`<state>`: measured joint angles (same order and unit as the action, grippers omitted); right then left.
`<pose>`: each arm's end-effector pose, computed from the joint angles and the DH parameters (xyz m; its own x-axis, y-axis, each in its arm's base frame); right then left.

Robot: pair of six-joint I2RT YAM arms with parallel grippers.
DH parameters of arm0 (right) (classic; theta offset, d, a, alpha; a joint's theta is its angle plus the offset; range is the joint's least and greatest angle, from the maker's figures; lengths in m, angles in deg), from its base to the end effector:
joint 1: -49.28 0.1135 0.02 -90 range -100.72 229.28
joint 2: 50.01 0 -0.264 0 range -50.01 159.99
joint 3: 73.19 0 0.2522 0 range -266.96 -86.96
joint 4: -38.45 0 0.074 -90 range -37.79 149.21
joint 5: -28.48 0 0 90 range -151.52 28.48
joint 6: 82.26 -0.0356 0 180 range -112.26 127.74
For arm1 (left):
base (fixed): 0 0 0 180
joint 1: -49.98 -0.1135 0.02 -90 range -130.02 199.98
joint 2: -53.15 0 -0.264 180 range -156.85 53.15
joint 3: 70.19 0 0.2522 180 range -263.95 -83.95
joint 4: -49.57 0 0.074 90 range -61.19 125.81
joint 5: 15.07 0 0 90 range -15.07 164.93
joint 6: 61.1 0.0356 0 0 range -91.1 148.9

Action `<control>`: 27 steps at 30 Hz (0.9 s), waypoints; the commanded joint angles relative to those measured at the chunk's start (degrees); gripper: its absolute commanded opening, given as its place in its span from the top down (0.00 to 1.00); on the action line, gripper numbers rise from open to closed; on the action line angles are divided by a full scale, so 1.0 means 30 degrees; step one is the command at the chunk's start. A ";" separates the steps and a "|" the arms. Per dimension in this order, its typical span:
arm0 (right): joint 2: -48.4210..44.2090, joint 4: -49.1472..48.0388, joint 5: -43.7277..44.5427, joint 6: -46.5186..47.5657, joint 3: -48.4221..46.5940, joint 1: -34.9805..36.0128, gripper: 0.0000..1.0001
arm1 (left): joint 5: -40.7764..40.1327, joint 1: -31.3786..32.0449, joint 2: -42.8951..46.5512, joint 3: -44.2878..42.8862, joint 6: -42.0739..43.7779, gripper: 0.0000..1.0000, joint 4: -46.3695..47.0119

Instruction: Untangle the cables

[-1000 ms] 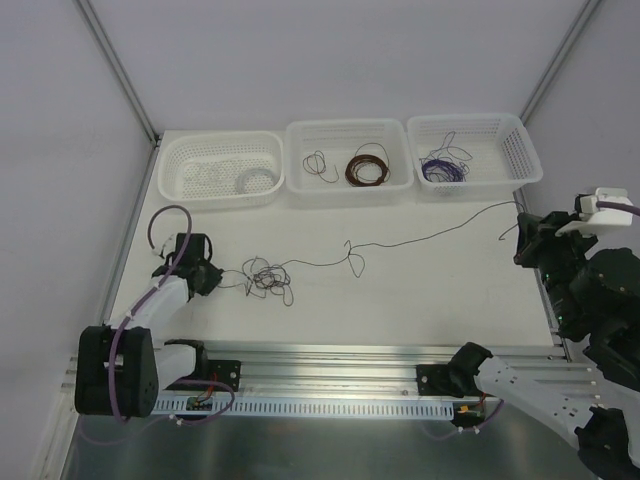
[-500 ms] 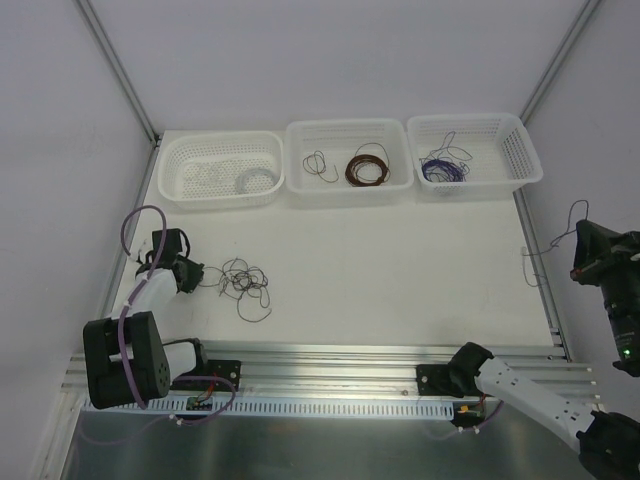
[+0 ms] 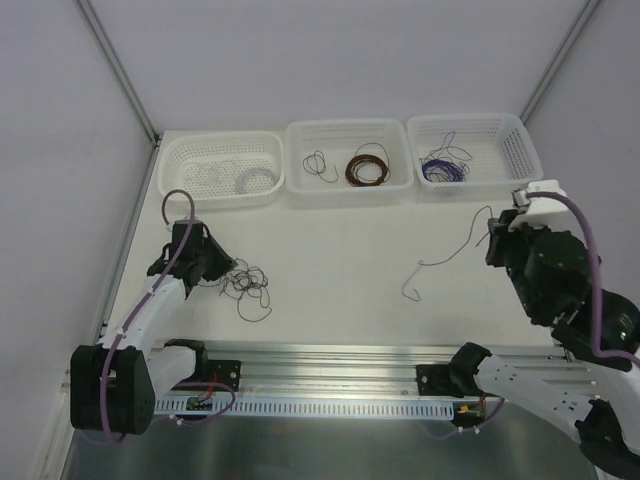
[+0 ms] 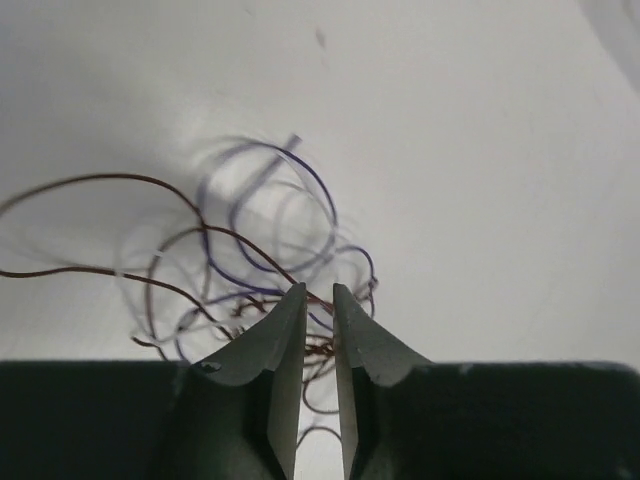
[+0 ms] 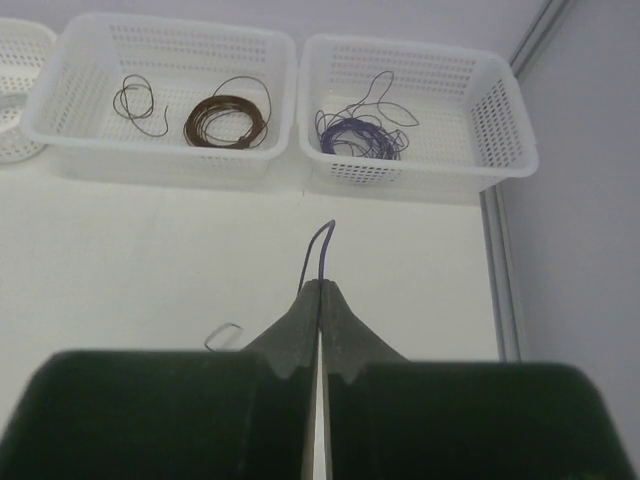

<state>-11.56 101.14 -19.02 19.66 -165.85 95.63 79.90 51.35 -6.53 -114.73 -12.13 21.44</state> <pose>0.0587 0.0267 0.4675 -0.0847 -0.3094 -0.9472 -0.0917 0.9490 -0.3018 0.2097 -0.0081 0.2005 -0.5740 -0.6404 -0.5103 -0.3843 0.7609 -0.5228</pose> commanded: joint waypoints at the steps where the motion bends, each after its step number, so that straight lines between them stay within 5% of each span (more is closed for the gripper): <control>1: 0.1209 -0.2359 -0.1009 -0.0400 0.0718 -0.0038 0.99 | 0.1885 0.2496 0.0294 -0.0782 0.1343 0.81 -0.0220; 5: 0.2644 -0.3211 -0.2789 -0.0458 0.0897 -0.1120 0.99 | 0.3262 0.3382 0.1256 -0.1104 0.2338 0.61 -0.0336; 6: 0.2911 -0.3358 -0.3409 -0.0517 0.0839 -0.1935 0.99 | 0.3583 0.3383 0.1522 -0.1221 0.2950 0.48 -0.0511; 13: 0.6190 -0.4444 -0.7689 -0.0431 -0.2319 -0.5661 0.99 | 0.2654 0.3383 0.3222 -0.3972 0.7024 0.02 -0.2005; 27: 1.4775 -0.7864 -1.0739 0.0742 -1.2929 -1.2484 0.99 | -0.2476 0.3383 0.5011 -0.2277 0.9753 0.01 -0.1567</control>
<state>29.36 84.57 -48.31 20.91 -200.82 61.40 76.78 61.27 8.27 -122.08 14.90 16.04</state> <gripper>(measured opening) 0.012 0.992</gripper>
